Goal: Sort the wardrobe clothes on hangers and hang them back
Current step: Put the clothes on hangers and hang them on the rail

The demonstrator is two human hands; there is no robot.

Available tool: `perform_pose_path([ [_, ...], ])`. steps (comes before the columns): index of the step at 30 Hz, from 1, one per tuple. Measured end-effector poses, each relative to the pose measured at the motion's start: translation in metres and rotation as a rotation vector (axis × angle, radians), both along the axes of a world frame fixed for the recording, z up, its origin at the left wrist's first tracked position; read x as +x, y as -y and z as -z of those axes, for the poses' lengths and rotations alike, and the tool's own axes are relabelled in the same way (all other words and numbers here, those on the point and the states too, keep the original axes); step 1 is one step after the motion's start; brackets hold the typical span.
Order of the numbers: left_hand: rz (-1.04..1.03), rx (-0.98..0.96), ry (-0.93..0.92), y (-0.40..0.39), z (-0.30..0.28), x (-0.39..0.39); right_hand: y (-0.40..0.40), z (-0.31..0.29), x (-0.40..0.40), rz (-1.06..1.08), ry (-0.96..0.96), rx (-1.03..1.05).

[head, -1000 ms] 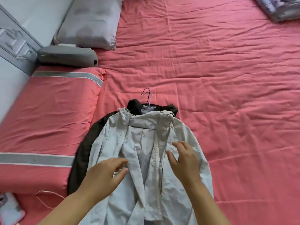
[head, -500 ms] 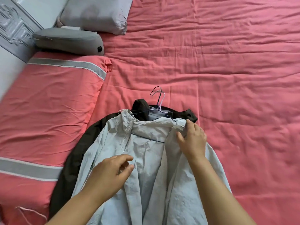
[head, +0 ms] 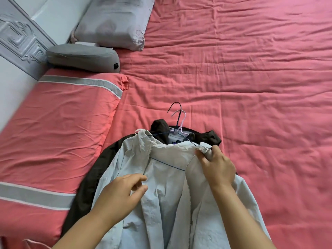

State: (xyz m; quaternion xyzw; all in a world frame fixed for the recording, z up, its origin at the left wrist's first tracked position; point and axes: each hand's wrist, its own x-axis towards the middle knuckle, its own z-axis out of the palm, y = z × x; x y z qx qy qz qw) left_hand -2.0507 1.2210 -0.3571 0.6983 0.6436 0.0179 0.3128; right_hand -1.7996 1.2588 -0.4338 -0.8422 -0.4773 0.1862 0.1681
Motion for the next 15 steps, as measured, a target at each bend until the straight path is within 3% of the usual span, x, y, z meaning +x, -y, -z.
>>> perform_pose_path([
  [6, 0.112, 0.174, 0.054, -0.004, -0.034, -0.003, 0.053, -0.068, 0.003, 0.085, -0.091, 0.107],
  [15, 0.331, 0.614, 0.094, -0.011, -0.122, -0.027, 0.174, -0.191, -0.007, 0.228, -0.297, 0.469],
])
